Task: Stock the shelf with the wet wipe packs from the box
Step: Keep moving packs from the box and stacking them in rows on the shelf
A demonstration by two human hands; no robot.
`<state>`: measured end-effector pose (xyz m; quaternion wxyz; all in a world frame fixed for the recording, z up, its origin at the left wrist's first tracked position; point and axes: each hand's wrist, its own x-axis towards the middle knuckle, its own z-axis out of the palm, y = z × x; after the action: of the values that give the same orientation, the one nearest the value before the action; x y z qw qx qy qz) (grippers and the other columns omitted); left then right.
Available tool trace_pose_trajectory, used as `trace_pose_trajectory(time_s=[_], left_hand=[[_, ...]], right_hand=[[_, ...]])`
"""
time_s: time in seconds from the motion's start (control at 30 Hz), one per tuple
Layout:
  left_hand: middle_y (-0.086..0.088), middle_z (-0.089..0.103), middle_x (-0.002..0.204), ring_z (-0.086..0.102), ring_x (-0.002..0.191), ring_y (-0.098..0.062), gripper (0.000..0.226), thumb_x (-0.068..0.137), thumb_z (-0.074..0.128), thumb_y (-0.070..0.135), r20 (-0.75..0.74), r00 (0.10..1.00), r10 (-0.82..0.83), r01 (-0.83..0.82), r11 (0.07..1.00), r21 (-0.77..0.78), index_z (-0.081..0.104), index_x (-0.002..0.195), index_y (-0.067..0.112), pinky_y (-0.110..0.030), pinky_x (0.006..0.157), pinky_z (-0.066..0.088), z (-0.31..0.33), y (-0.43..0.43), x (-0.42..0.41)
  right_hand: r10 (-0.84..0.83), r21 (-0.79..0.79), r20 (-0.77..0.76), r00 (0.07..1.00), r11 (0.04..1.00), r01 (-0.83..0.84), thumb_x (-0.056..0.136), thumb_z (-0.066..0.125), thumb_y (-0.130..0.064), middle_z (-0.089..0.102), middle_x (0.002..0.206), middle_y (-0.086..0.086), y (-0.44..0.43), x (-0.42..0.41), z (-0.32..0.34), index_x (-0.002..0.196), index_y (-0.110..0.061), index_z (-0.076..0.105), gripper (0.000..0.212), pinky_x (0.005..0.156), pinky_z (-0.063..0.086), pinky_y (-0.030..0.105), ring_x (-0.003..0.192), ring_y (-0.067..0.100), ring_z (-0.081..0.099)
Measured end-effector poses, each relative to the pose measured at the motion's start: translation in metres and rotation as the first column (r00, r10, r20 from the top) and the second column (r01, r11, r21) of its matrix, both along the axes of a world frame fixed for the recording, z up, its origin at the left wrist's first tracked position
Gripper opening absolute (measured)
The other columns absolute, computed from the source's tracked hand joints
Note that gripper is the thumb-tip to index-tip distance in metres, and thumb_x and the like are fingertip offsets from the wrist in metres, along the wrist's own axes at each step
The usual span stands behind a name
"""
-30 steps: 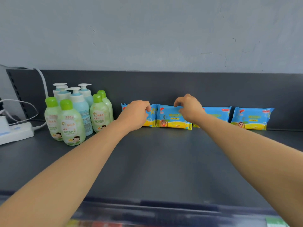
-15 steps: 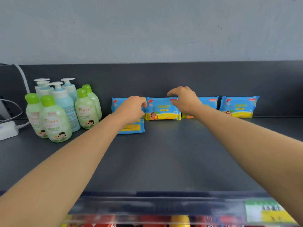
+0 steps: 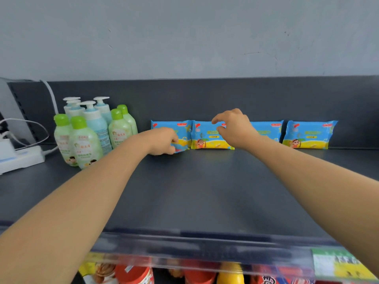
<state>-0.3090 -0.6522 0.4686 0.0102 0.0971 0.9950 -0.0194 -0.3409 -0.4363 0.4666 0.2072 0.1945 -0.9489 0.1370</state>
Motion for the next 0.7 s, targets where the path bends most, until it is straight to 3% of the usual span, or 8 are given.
trace_pose_trajectory(time_s=[0.07,0.17,0.37,0.47,0.5,0.6,0.7], left_hand=[[-0.003,0.048,0.09,0.048,0.084,-0.023,0.027,0.094,0.048,0.025,-0.045,0.999,-0.012,0.012,1.0,0.016,0.058,0.112,0.006,-0.032,0.068,0.039,0.012,0.002,-0.002],[-0.008,0.047,0.102,0.046,0.088,-0.024,0.024,0.095,0.038,0.009,-0.019,1.0,-0.014,0.015,0.999,0.031,0.054,0.113,0.009,-0.033,0.071,0.037,0.021,0.004,-0.011],[-0.015,0.051,0.124,0.047,0.072,-0.021,0.051,0.096,0.029,-0.002,0.045,0.998,0.035,-0.04,0.992,0.123,0.04,0.14,0.023,-0.028,0.059,0.035,0.02,0.001,-0.034],[-0.017,0.046,0.137,0.054,0.111,-0.035,0.051,0.098,0.027,-0.002,0.024,0.999,0.034,-0.037,0.993,0.113,0.032,0.144,0.019,-0.032,0.064,0.042,0.023,0.003,-0.038],[-0.017,0.048,0.132,0.054,0.11,-0.035,0.048,0.098,0.028,-0.001,0.022,0.999,0.036,-0.038,0.992,0.119,0.033,0.142,0.019,-0.031,0.06,0.04,0.022,0.002,-0.04],[-0.008,0.052,0.097,0.047,0.067,-0.018,0.035,0.098,0.032,0.002,-0.008,0.999,0.041,-0.038,0.977,0.211,0.037,0.13,0.018,-0.028,0.052,0.033,0.012,-0.004,-0.051],[-0.009,0.047,0.102,0.043,0.072,-0.017,0.03,0.1,0.033,0.009,-0.081,0.996,0.037,-0.013,0.959,0.283,0.043,0.125,0.023,-0.032,0.059,0.04,0.001,-0.008,-0.059]], right_hand=[[0.007,-0.016,-0.003,1.0,1.0,-0.007,0.094,0.044,-0.014,0.058,0.127,0.008,-0.003,0.001,0.002,0.122,-0.022,0.058,0.032,0.102,0.035,0.04,0.128,0.025,0.036],[0.008,-0.02,-0.002,1.0,1.0,-0.008,0.095,0.044,-0.016,0.06,0.125,0.006,-0.005,0.0,0.004,0.122,-0.022,0.058,0.031,0.101,0.035,0.04,0.128,0.024,0.037],[-0.001,-0.023,0.016,1.0,1.0,0.002,0.095,0.041,-0.017,0.064,0.119,0.005,-0.01,-0.004,0.001,0.119,-0.023,0.06,0.031,0.099,0.035,0.038,0.124,0.023,0.039],[-0.014,-0.016,0.039,0.999,1.0,0.014,0.097,0.039,-0.017,0.063,0.12,0.006,-0.011,-0.006,0.001,0.12,-0.022,0.059,0.031,0.1,0.033,0.039,0.126,0.024,0.037],[-0.016,-0.019,0.044,0.999,1.0,0.017,0.097,0.039,-0.017,0.063,0.12,0.006,-0.012,-0.007,0.0,0.12,-0.022,0.059,0.031,0.1,0.033,0.038,0.126,0.024,0.037],[-0.019,-0.015,0.042,0.999,1.0,0.02,0.097,0.039,-0.017,0.063,0.121,0.004,-0.015,-0.01,0.0,0.12,-0.022,0.059,0.031,0.101,0.032,0.039,0.126,0.024,0.037],[-0.01,-0.015,0.034,0.999,1.0,0.011,0.096,0.04,-0.016,0.064,0.121,0.003,-0.019,-0.013,-0.002,0.12,-0.021,0.059,0.031,0.101,0.032,0.039,0.125,0.024,0.038]])
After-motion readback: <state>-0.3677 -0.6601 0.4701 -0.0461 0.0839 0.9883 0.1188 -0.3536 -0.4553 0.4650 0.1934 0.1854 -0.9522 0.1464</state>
